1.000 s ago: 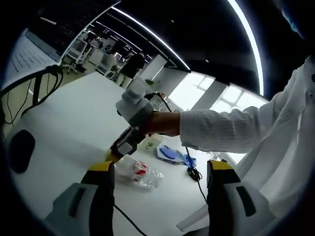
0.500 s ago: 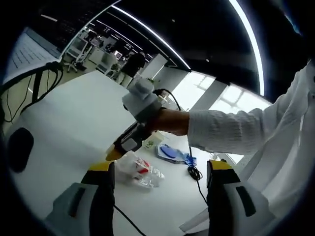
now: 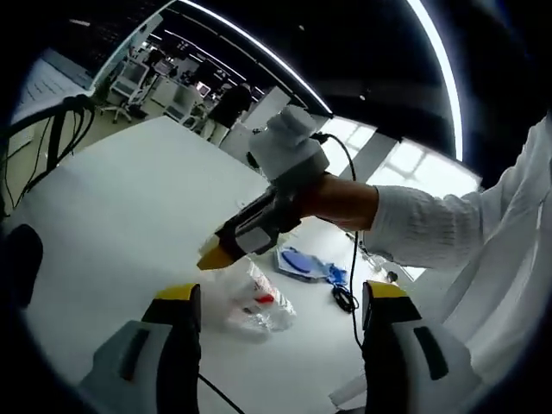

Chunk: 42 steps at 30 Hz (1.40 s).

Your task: Arrange the tabletop items into an orderly group along one side of the table until the central work area is clear of visible clutter.

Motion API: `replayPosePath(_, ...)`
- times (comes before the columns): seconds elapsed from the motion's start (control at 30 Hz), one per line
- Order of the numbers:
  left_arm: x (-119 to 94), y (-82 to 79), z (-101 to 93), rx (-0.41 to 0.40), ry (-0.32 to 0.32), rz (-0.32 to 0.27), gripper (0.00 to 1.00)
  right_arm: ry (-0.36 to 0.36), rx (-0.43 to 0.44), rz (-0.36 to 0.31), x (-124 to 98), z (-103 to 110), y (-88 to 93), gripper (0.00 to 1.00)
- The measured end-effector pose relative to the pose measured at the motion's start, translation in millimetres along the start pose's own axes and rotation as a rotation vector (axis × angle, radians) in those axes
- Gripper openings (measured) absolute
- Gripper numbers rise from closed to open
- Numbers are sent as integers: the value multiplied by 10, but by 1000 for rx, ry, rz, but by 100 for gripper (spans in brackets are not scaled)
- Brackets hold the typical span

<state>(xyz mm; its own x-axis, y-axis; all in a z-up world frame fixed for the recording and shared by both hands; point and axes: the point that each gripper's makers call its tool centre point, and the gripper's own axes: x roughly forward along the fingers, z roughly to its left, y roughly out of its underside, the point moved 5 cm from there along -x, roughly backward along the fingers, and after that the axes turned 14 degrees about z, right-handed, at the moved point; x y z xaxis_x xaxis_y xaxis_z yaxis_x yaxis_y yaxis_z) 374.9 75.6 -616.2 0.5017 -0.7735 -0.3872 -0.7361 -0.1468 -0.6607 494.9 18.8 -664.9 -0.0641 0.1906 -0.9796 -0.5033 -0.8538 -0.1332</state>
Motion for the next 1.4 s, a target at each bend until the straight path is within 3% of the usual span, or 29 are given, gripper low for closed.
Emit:
replayPosePath(0.2,266,61,40,4,-5,27,78,29,28,-42,-169,-7,97,19)
replayPosePath(0.77,1102,222,-80,130,16,146,74,87,131,-132,-549,-6,437,19)
replayPosePath(0.97,1319,247,-116,147,1,159,66,101,189,-165,-640,-14,576,19)
replayPosePath(1.1,1387,299,-160,206,-7,178,47,108,219,-190,-703,-11,670,19)
replayPosePath(1.17,1419,328,-151,201,-12,184,43,104,248,-206,-728,-13,723,19)
replayPosePath(1.3,1499,376,-188,221,-3,209,42,117,297,-233,-790,-17,834,19)
replayPosePath(1.33,1523,421,-191,231,-5,241,43,111,305,-249,-799,-5,858,19)
replayPosePath(1.4,1547,426,-215,249,-3,232,42,110,322,-253,-814,-1,902,19)
